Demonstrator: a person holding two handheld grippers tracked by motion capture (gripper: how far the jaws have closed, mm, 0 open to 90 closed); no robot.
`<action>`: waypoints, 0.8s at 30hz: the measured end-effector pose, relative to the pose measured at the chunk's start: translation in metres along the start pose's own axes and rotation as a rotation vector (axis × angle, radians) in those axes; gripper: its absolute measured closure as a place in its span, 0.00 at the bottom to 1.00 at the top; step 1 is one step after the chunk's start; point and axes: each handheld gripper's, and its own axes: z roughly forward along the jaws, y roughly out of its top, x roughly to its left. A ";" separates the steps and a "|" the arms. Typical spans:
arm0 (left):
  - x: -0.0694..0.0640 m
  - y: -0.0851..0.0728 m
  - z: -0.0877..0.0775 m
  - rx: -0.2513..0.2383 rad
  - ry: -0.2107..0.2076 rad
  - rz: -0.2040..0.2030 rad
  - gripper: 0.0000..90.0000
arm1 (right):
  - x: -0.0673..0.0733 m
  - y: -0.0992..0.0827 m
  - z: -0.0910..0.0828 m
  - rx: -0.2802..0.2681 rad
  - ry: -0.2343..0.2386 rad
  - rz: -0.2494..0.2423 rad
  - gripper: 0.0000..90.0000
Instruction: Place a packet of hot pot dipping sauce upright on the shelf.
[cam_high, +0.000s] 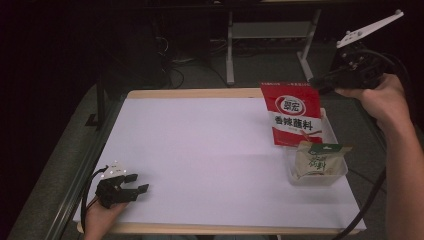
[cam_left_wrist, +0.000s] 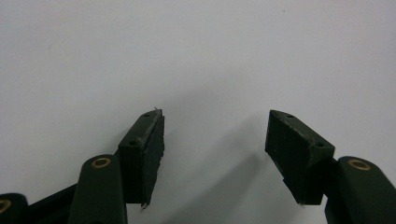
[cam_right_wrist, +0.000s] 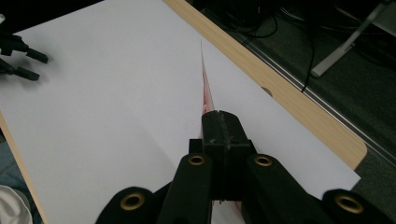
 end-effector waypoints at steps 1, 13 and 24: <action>0.000 0.000 0.000 -0.003 0.001 0.001 0.41 | -0.001 -0.002 -0.002 0.000 -0.005 0.001 1.00; -0.001 0.000 0.001 -0.005 -0.001 -0.005 0.41 | -0.015 -0.019 -0.027 -0.028 -0.053 0.035 1.00; -0.001 0.000 0.001 -0.007 0.004 0.002 0.41 | -0.025 -0.035 -0.013 0.005 -0.060 0.078 1.00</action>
